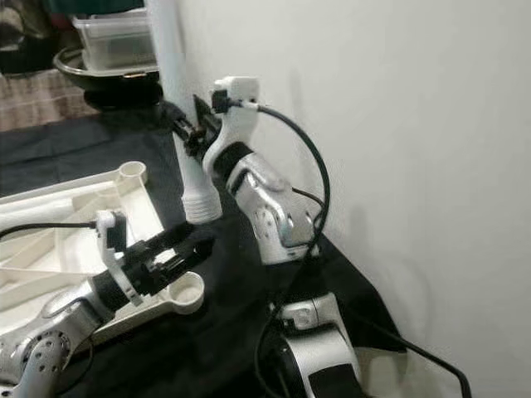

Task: Building children table

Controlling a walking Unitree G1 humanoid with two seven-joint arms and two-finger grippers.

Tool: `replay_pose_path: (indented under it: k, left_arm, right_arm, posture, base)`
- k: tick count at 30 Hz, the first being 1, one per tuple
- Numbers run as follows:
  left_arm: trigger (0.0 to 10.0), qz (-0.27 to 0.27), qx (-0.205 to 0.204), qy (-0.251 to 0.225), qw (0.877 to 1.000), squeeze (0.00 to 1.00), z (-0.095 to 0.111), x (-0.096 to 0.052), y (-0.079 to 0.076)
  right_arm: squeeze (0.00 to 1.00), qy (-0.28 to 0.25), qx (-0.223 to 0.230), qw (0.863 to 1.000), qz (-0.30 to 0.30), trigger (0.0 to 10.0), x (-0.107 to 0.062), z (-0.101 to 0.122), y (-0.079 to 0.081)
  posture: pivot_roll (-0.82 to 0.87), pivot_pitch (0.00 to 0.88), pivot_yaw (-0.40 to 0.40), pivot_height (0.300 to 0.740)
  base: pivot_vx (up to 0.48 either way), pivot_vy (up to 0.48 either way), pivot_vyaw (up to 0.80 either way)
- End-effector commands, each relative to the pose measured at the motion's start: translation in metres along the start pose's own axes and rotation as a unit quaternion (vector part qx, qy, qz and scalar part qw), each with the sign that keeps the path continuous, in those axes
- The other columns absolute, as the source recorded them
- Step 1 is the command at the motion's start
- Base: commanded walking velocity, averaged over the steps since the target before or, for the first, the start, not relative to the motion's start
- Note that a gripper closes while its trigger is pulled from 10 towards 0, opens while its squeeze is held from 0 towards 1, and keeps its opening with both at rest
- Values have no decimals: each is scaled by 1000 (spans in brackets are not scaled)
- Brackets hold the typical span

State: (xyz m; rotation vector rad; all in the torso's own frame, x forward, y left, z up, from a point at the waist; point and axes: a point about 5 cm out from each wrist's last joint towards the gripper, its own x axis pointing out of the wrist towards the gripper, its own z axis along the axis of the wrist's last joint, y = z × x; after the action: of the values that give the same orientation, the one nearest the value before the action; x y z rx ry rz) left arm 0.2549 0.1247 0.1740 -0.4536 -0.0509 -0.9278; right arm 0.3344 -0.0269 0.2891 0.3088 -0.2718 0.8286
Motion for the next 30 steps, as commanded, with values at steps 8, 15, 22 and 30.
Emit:
replay_pose_path:
  k: [8,15,22,30]
  left_arm:
    - [10000,-29,-20,4,999,0,2,9,-2]
    - [9804,-17,-5,-14,1000,0,5,15,4]
    - [0,-24,-1,-4,1000,0,1,14,3]
    - [0,-16,1,12,1000,0,-5,14,3]
  right_arm:
    - [0,20,5,998,56,0,-7,-17,27]
    - [0,41,13,995,93,0,-16,-28,43]
    - [0,39,15,995,91,0,-18,-27,43]
    - [0,3,21,999,38,0,-13,-12,26]
  posture:
    - [23,0,-65,740]
    - [16,0,-58,740]
    - [14,0,-57,740]
    - [16,0,-60,740]
  base:
    - [0,0,0]
    - [0,0,0]
    - [0,0,0]
    - [0,0,0]
